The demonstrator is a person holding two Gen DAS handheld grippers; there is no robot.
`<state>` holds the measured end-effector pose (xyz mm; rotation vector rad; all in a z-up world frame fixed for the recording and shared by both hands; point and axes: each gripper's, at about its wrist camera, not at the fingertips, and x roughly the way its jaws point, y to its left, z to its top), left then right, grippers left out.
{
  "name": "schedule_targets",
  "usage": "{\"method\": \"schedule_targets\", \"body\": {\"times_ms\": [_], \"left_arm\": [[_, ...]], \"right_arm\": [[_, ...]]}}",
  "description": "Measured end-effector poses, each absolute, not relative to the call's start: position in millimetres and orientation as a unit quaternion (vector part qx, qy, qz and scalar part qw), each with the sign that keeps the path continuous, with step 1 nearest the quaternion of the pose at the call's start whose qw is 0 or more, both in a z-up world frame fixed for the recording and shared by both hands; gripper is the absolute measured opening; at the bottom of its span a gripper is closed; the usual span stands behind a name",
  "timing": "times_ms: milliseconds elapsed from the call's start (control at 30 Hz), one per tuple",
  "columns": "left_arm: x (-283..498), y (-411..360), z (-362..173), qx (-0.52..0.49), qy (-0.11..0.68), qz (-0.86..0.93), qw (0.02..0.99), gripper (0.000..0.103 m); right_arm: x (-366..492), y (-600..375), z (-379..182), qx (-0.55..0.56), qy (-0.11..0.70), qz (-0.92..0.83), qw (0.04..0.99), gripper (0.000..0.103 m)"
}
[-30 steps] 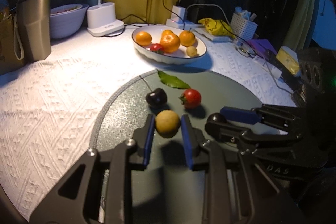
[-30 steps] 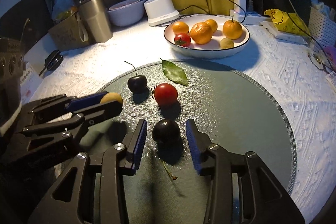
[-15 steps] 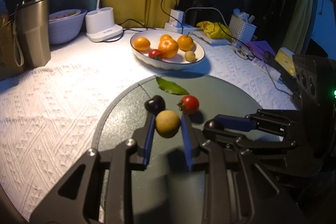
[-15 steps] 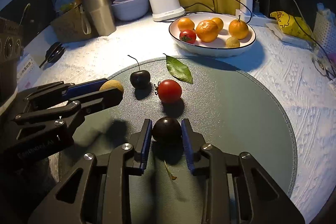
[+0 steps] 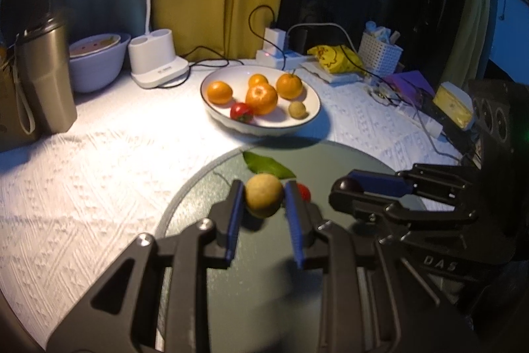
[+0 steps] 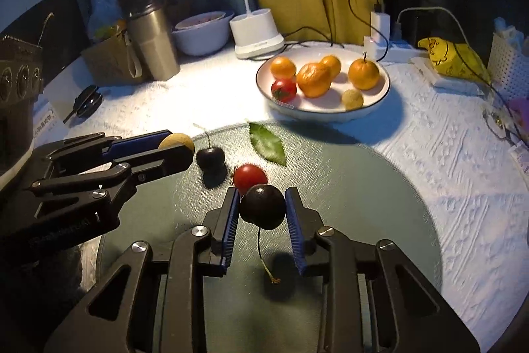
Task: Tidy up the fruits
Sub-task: 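Lift both held plums and carry them over the white plate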
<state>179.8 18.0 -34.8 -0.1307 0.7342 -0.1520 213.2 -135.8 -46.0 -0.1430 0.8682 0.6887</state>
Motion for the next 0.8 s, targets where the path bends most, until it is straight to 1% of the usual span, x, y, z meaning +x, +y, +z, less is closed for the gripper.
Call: {"method": "schedule_targets", "body": {"times_ms": [267,800], "left_arm": [[193,22,-30,-0.063,0.355,-0.072,0.93,0.027],[232,33,-27,-0.059,0.355,-0.073,0.93,0.027]], "right_arm": [[234,-139,-33,-0.063,0.397,0.324,0.857,0.03],[279,-143,-25,-0.061,0.383,0.31,0.868,0.03]]}}
